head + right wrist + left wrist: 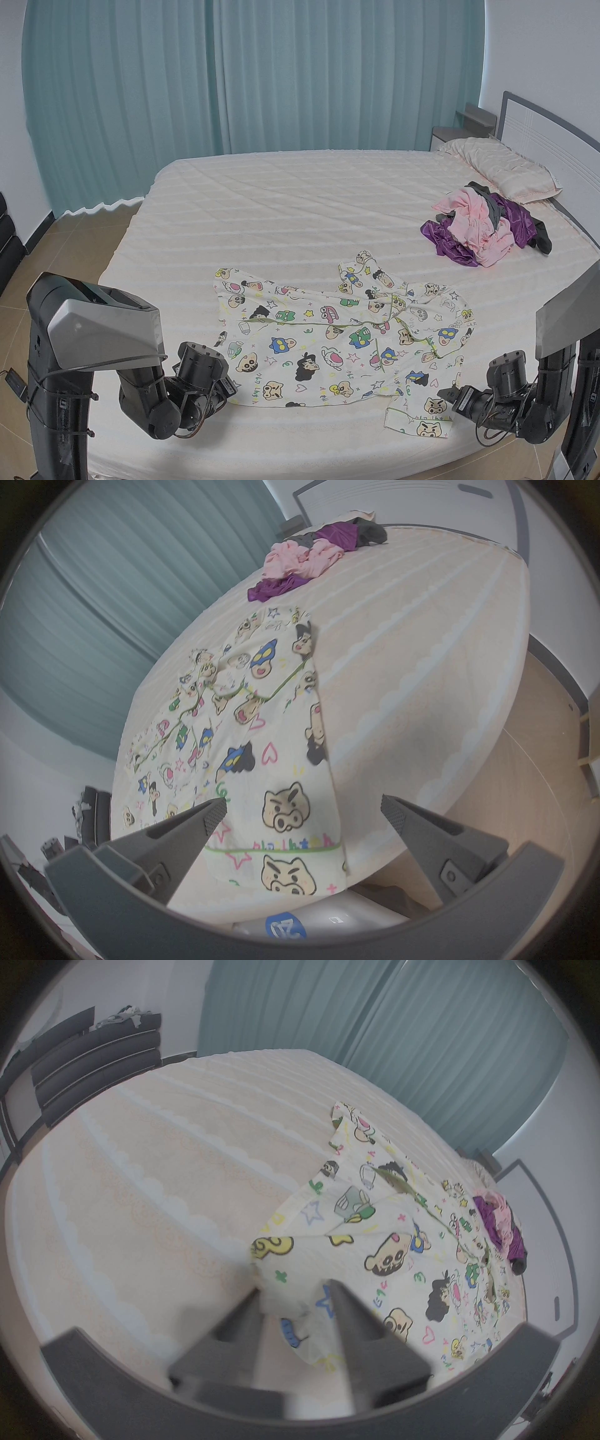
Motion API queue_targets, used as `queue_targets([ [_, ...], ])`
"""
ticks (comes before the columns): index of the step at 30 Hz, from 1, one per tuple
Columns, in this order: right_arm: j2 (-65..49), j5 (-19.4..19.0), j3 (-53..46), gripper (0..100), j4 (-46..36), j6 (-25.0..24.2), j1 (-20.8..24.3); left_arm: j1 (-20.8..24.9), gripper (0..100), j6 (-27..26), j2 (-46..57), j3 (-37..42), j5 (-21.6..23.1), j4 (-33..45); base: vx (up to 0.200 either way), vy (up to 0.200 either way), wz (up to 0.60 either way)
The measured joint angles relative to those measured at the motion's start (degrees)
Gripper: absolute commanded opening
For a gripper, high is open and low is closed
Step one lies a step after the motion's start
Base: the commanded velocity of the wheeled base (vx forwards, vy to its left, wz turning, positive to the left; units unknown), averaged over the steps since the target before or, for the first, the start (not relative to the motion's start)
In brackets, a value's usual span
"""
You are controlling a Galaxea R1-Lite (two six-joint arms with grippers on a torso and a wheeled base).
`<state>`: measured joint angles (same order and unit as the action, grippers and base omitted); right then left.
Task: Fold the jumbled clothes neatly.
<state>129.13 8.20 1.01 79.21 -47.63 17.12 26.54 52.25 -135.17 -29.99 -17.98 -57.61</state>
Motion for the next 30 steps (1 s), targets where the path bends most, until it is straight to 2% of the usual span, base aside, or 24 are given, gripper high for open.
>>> queue_targets([
  [8, 4.3, 2.5, 0.0, 100, 2.0, 1.8, 5.9, -0.1, 0, 2.6, -0.5, 2.5, -0.2, -6.4, 0.0, 0.0, 0.0],
  [10, 6.9, 3.3, 0.0, 100, 4.7, 2.2, 7.0, -0.1, 0, 3.0, -0.7, 3.4, -0.2, -8.1, 0.0, 0.0, 0.0],
  [18, 12.4, 4.0, 0.0, 100, 8.6, 2.8, 8.7, -0.2, 0, 3.3, -1.1, 4.6, -0.1, -9.6, 0.0, 0.0, 0.0],
  [19, 12.7, 4.0, 0.0, 0, 8.8, 2.7, 8.7, -0.2, 0, 3.3, -1.1, 4.7, -0.1, -9.6, 0.0, 0.0, 0.0],
  [30, 13.6, 4.2, 0.0, 0, 9.6, 2.8, 8.4, 0.0, 0, 3.3, -1.1, 5.6, -0.1, -10.8, 0.0, 0.0, 0.0],
])
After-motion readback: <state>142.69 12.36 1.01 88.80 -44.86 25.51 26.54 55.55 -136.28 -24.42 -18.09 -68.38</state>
